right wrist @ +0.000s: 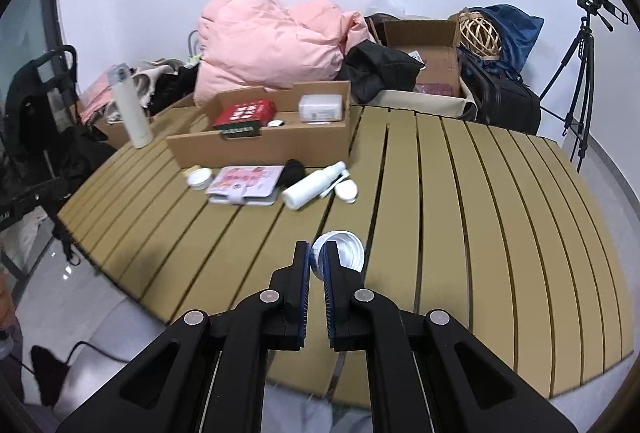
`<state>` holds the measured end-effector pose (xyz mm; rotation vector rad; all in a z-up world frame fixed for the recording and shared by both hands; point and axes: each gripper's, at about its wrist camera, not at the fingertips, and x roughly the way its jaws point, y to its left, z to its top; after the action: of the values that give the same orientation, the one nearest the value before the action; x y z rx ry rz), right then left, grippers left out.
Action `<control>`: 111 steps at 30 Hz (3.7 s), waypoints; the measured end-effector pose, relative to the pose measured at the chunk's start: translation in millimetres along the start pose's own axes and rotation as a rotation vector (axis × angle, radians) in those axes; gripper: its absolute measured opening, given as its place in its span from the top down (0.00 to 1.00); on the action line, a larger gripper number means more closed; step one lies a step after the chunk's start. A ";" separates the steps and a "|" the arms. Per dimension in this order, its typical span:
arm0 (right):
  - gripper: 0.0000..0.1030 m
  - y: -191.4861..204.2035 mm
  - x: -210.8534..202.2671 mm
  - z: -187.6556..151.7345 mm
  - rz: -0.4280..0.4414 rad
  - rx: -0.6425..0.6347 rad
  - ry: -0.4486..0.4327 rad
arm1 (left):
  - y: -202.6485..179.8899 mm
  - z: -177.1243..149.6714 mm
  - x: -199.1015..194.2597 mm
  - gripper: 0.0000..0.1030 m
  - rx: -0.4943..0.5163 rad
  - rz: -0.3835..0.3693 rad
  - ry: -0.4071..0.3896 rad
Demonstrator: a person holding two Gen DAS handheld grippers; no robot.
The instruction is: Organize objects
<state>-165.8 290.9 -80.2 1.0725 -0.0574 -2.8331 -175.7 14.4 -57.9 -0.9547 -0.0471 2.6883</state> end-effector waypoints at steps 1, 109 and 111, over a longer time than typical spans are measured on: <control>0.93 3.0 -4.4 -1.4 -0.002 -0.005 -0.001 | -0.4 -0.7 -5.2 1.00 0.002 0.002 -0.002; 0.70 -35.2 208.9 52.0 0.069 -0.099 0.193 | 5.8 28.7 223.6 0.66 -0.074 0.184 0.215; 0.70 -34.7 187.5 52.2 0.066 -0.088 0.172 | 4.7 32.7 189.5 0.66 -0.071 0.182 0.191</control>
<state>-343.0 303.1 -166.9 1.2646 0.0453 -2.6470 -337.4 64.9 -149.0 -1.2912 -0.0167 2.7587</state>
